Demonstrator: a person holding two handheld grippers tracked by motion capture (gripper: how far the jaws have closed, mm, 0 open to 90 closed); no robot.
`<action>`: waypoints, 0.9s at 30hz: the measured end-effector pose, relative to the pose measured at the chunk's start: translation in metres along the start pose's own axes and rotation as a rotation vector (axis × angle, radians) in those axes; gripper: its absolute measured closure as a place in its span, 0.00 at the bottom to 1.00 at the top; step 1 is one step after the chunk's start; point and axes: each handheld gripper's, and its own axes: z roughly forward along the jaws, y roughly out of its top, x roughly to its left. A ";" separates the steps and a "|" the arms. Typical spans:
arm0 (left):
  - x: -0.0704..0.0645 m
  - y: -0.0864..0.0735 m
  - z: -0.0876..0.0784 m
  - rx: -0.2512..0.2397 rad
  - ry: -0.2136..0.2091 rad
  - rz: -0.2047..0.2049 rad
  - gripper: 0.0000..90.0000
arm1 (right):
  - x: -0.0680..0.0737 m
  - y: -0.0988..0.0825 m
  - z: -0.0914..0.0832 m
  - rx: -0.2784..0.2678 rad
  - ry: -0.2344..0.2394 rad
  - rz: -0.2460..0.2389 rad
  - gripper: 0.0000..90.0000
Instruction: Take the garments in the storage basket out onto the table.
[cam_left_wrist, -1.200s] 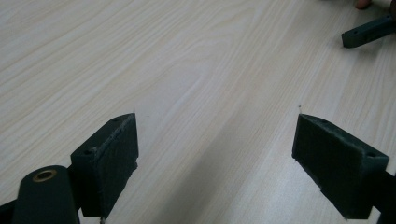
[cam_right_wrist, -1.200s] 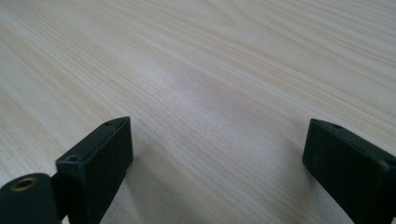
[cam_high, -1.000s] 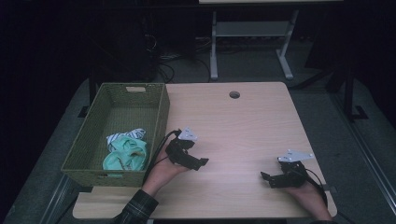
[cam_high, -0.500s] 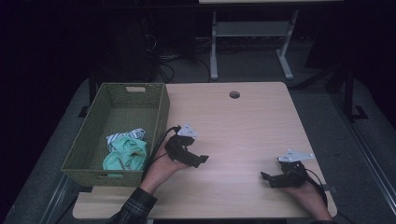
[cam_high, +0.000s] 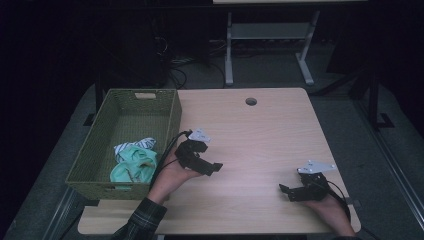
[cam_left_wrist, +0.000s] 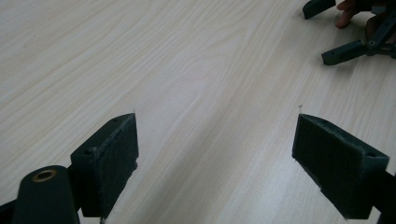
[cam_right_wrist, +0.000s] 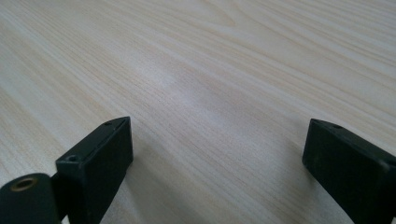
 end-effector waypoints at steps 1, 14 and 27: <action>0.001 0.001 -0.002 0.004 0.000 0.015 0.15 | 0.000 0.000 0.000 0.000 0.000 -0.001 0.09; 0.009 0.010 -0.016 0.033 -0.007 0.022 0.15 | 0.000 0.000 0.000 0.000 0.000 0.000 0.09; 0.021 0.016 -0.033 0.022 0.011 0.026 0.16 | 0.000 0.000 0.000 -0.002 -0.001 -0.004 0.09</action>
